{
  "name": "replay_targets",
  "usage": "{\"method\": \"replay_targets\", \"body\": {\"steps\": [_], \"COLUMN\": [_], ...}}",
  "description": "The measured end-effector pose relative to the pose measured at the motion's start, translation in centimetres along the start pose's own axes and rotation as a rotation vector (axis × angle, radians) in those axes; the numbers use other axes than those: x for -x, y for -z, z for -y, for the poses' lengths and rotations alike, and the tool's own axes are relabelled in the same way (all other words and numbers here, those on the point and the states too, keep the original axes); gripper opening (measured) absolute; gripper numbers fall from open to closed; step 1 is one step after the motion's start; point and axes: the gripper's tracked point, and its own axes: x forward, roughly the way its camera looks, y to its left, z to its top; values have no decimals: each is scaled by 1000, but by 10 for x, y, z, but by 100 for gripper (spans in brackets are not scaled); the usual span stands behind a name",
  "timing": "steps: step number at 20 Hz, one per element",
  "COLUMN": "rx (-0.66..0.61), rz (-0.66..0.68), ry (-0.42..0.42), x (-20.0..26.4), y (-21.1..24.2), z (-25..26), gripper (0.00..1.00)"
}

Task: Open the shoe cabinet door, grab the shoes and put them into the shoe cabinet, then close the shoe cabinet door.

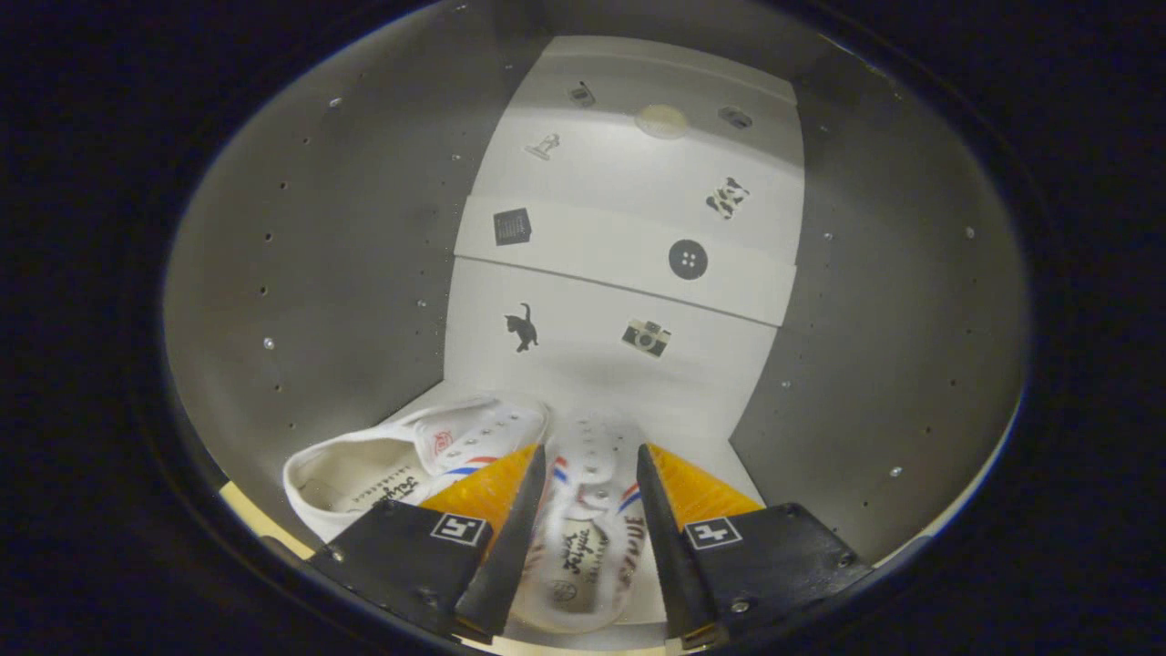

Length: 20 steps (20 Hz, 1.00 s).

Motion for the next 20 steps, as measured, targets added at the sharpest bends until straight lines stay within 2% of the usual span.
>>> {"method": "replay_targets", "body": {"steps": [2, 5, 11, 15, 20], "rx": [-3, -41, -67, -40, -124], "rz": [29, 87, 196, 233, 224], "ry": [28, 14, -10, -3, -1], "x": [24, 73, 184, 254, 361], "y": [-12, -36, -83, -102, -109], "z": [1, -4, -6, 1, 25], "gripper": [65, 65, 100, 100, 100]}}
